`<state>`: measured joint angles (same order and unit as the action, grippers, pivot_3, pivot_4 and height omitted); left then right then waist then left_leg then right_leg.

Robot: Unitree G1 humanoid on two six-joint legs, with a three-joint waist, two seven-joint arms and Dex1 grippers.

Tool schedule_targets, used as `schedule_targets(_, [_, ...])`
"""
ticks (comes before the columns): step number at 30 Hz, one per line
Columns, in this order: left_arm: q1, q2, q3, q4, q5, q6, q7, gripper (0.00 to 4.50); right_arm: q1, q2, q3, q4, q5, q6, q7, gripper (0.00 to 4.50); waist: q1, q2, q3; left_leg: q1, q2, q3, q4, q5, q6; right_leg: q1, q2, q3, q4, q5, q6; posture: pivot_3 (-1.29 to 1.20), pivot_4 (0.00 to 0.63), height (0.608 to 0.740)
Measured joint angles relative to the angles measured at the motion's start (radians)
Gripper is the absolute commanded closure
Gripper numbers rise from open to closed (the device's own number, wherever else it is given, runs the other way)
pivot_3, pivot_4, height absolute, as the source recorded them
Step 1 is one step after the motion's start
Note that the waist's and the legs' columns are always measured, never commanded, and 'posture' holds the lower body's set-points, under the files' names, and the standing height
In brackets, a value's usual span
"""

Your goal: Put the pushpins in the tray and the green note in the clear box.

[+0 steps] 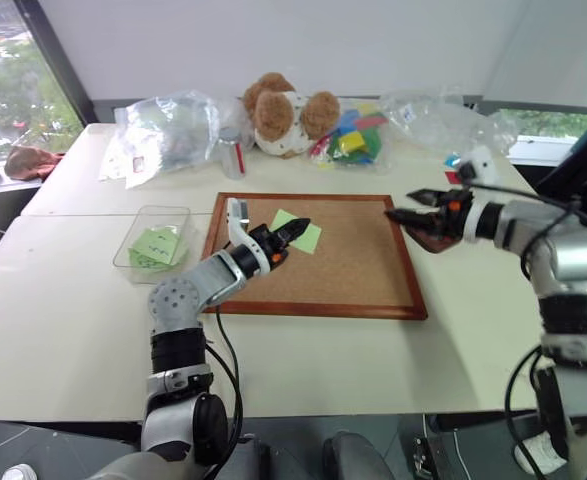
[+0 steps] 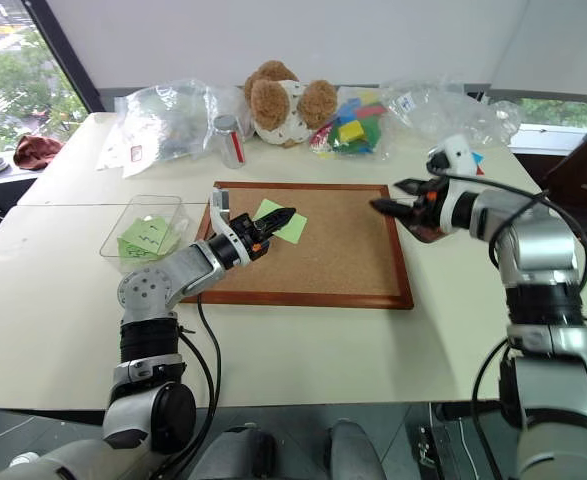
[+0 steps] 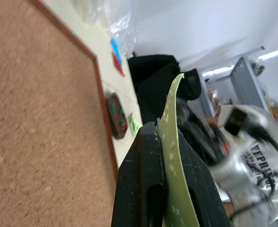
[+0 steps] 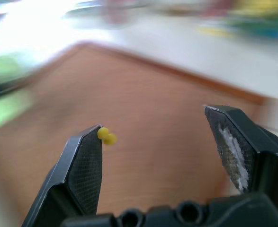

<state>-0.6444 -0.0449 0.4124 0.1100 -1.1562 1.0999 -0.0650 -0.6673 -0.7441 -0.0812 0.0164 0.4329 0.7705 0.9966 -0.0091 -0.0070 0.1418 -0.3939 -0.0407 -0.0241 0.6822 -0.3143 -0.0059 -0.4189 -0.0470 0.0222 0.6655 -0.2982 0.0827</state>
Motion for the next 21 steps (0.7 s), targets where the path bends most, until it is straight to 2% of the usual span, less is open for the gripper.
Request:
schedule_targets(4, [0.016,0.018,0.004,-0.063,-0.018,-0.009,0.041,4.50,0.067,-0.063,0.002,-0.225,0.112,0.042,0.105,0.81,0.002,0.000,0.000,0.000,0.000,0.000,0.001,0.000,0.000,0.001,0.000,0.000,0.000,0.000,0.000,0.00,0.150,0.740])
schedule_targets(10, [0.026,0.078,0.020,-0.174,-0.053,-0.054,0.104,4.50,0.066,-0.086,0.049,-0.254,0.114,0.028,0.125,0.81,-0.003,-0.001,0.000,0.002,0.000,0.000,0.000,0.000,0.000,0.001,0.000,0.000,0.000,0.000,0.000,0.00,0.150,0.740])
schedule_targets(21, [0.019,0.356,0.164,-0.287,-0.158,-0.156,0.278,4.50,0.029,-0.039,0.108,-0.252,0.133,0.019,0.119,0.81,0.002,-0.002,0.001,0.001,0.000,0.000,0.000,0.000,0.000,0.000,0.000,0.000,0.000,0.000,0.000,0.00,0.150,0.740])
